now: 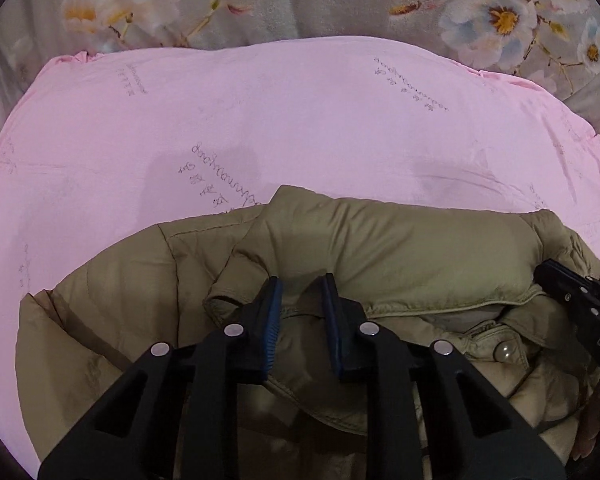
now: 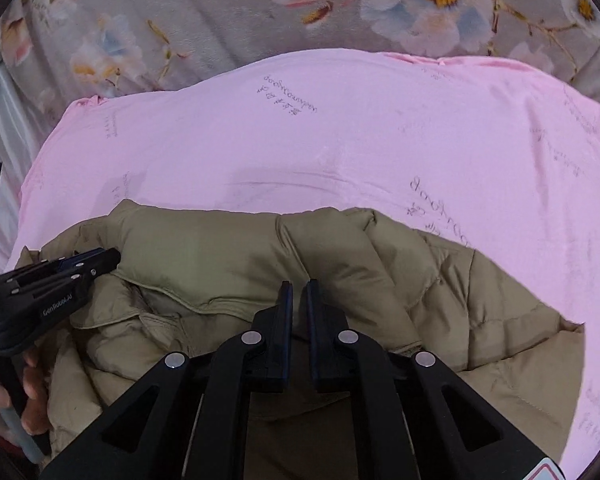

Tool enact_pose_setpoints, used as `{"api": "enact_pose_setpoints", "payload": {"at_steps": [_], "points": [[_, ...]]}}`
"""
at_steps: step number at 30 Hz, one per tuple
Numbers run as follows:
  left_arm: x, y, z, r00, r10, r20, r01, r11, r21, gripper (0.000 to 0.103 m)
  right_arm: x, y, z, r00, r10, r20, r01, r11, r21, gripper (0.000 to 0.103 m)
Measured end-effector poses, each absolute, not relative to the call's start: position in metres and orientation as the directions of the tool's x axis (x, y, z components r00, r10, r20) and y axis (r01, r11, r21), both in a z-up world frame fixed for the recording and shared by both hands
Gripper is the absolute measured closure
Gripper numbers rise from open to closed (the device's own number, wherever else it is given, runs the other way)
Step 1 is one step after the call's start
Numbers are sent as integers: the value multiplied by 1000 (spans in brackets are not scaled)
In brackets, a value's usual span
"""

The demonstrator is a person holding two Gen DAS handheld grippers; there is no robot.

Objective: Fold large clothes

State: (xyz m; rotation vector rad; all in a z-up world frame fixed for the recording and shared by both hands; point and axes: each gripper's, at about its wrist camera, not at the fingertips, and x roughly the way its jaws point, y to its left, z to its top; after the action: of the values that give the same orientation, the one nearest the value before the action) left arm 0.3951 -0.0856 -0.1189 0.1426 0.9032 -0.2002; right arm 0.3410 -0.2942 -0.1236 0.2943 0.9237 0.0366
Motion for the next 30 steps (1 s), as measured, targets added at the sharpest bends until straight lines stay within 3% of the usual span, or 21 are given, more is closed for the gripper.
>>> {"api": "enact_pose_setpoints", "payload": {"at_steps": [4,30], "points": [[389,-95,-126,664,-59,-745,213,971,113,82,338,-299,-132,625,187,-758,107,941,320,98],[389,-98,-128,676,-40,-736,204,970,135,83,340,-299,-136,645,200,-737,106,932,346,99]]}}
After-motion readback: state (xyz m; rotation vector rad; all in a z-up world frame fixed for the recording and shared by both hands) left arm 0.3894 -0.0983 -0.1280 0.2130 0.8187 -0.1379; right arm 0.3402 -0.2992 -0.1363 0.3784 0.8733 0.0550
